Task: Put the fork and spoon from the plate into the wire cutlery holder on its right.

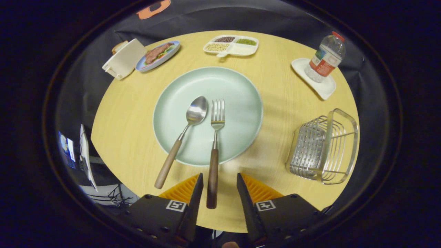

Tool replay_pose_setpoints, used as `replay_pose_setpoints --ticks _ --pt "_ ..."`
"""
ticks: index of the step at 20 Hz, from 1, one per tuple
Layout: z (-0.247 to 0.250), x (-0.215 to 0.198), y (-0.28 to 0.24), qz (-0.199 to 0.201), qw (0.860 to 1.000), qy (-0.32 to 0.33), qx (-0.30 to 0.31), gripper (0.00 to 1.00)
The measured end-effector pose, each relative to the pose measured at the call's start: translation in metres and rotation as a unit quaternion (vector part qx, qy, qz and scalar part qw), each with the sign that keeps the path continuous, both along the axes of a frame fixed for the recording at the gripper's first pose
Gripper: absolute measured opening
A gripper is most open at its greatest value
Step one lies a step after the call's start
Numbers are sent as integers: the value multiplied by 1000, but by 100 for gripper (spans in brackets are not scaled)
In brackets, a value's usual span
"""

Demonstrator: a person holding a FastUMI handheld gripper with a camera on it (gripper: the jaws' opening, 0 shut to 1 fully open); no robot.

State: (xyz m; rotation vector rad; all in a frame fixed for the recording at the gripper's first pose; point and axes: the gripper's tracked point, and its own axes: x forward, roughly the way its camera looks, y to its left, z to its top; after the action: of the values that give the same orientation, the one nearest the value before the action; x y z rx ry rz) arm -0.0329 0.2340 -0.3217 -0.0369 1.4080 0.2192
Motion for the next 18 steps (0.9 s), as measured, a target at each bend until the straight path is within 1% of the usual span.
replay_pose_setpoints --ticks 3,4,5,8,11,14,15,18 --pt "2 -1 -4 4 1000 14 -2 10" --pt "7 -2 -5 -1 1000 14 3 10" --pt "17 -1 -7 -3 1000 12 7 1" --pt "38 0 -14 -5 1000 0 30 1" --pt "73 -1 -28 -22 998 -13 57 1" --pt "109 -1 -66 -38 997 -37 59 1" --pt "115 -5 -81 -49 996 -37 58 1" --pt "119 -24 -125 -89 995 -13 52 1"
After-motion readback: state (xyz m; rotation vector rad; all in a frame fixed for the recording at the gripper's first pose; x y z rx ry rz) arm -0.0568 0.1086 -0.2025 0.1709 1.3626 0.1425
